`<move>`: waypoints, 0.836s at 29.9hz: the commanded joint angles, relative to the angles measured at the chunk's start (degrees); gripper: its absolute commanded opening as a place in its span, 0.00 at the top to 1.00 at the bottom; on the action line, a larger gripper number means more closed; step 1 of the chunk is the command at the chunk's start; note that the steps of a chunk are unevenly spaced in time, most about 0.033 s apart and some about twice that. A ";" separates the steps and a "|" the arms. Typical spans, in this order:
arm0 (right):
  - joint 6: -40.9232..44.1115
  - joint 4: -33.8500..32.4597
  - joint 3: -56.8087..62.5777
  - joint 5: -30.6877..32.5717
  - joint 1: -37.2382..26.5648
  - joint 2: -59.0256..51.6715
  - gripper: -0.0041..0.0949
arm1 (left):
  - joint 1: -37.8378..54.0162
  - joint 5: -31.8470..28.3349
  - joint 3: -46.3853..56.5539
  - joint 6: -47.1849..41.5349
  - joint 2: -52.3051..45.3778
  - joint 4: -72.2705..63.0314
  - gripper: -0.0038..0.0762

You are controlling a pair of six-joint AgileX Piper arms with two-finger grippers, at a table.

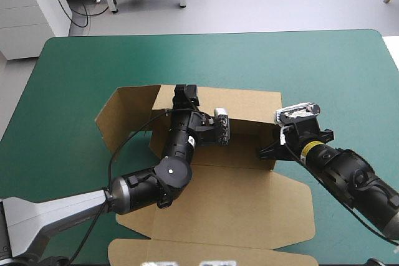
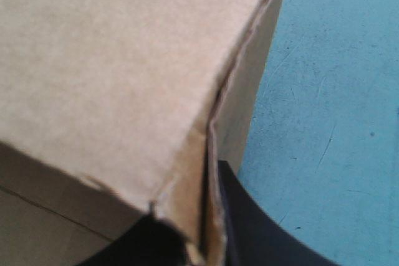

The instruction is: Fold the box

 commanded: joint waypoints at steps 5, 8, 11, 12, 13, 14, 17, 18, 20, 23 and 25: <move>-1.07 -2.06 -1.83 -6.69 0.09 0.63 0.98 | -0.57 1.61 -1.54 -2.94 -2.40 3.37 0.40; 1.55 -6.65 -2.33 -6.81 0.09 3.07 0.98 | -2.05 3.00 -1.54 -2.82 -2.40 3.37 0.40; 7.29 -14.20 -4.60 -6.21 0.09 6.22 0.98 | -3.96 4.39 -1.54 -2.41 -2.40 3.37 0.40; 9.98 -17.71 -5.93 -5.56 0.09 7.64 0.98 | -4.68 4.80 -1.54 -2.41 -2.40 3.37 0.40; 11.44 -19.71 -6.88 -4.84 0.09 8.62 0.98 | -5.37 5.22 -1.54 -2.41 -2.40 3.37 0.40; 12.43 -21.68 -7.89 -4.25 0.09 9.58 0.98 | -5.99 5.69 -1.54 -1.67 -2.40 3.37 0.40; 14.51 -26.41 -11.55 -2.65 0.09 12.95 0.98 | -7.35 6.77 -1.54 0.78 -2.40 3.37 0.40; 15.49 -28.15 -13.09 -2.34 0.09 14.00 0.98 | -7.63 7.03 -1.54 1.64 -2.40 3.37 0.40; 17.47 -29.79 -15.54 -1.47 0.00 15.82 0.98 | -7.74 7.32 -1.54 2.06 -2.40 3.37 0.40; 18.77 -31.13 -19.13 -0.45 -1.14 18.38 0.98 | -7.74 7.87 -1.54 2.06 -2.40 3.37 0.40; 18.77 -31.13 -21.39 -0.45 -2.53 19.99 0.98 | -7.74 8.28 -1.54 2.06 -2.40 3.37 0.40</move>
